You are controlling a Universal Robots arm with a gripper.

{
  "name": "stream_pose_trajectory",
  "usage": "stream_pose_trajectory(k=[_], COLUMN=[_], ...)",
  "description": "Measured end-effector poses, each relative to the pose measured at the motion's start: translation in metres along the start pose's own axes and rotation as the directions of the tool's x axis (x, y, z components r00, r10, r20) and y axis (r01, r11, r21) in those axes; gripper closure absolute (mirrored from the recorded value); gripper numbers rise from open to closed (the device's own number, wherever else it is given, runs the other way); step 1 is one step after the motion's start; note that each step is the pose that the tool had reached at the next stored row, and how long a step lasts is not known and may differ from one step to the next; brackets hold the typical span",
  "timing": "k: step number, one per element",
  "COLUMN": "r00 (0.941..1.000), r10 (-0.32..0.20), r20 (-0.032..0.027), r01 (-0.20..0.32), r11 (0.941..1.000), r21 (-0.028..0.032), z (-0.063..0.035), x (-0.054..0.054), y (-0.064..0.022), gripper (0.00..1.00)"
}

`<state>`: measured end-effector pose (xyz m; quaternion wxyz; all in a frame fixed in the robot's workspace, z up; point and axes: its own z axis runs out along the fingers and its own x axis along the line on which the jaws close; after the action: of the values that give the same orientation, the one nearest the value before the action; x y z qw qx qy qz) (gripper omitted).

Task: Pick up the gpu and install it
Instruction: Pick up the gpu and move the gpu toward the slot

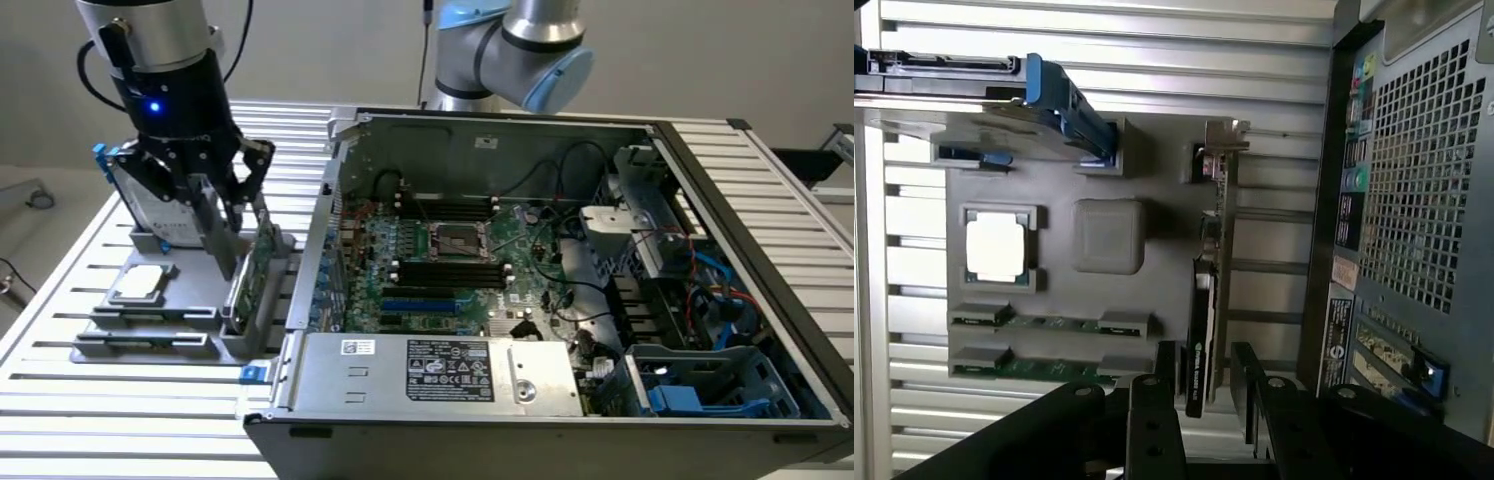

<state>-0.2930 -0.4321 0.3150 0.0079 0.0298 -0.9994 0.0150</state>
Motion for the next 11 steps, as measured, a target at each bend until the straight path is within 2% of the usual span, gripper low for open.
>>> stream_pose_trajectory(k=[11], r00=[0.9998], r10=[-0.021], r20=[0.0006], r01=[0.021], r11=[0.9998], r21=[0.0004], z=[0.0202], x=[-0.001], y=[-0.0062], gripper=[0.64])
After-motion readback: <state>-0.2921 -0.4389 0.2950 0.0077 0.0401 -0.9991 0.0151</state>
